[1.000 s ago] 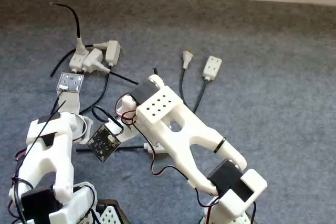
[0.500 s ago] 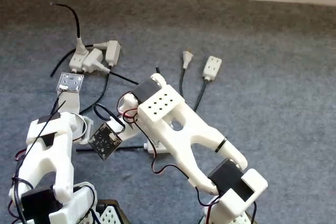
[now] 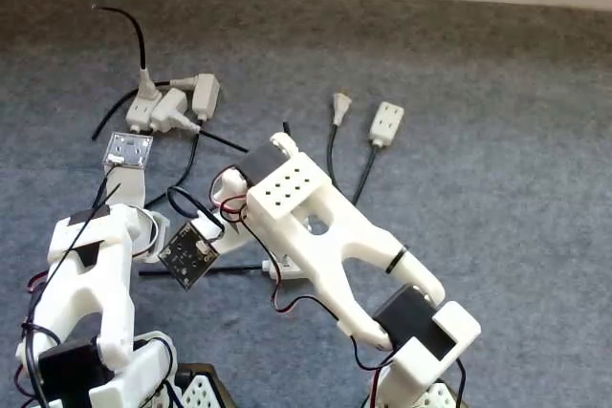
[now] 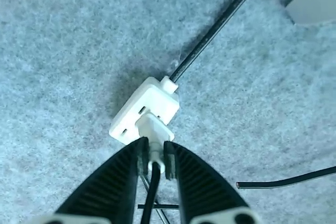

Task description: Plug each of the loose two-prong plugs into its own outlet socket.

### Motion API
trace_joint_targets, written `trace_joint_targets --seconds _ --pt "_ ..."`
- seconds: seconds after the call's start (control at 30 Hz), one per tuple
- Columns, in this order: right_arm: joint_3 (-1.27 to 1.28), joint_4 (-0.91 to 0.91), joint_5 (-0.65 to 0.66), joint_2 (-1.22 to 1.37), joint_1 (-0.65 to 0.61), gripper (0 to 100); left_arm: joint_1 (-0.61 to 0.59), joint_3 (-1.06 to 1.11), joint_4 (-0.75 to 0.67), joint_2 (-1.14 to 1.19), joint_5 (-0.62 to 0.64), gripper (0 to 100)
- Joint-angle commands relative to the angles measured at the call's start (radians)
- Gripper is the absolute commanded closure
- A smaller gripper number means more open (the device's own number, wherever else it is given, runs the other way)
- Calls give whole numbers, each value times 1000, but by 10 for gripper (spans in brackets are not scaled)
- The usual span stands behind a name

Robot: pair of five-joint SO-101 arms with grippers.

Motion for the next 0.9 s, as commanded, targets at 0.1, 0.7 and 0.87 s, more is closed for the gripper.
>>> trace_joint_targets --seconds 0.1,0.7,0.87 --pt "-87 87 8 5 12 991 19 5 -11 4 -14 677" --pt "-88 51 2 8 8 991 19 5 -11 4 -14 677" --pt "-88 51 0 8 5 991 19 5 -11 4 -14 677"
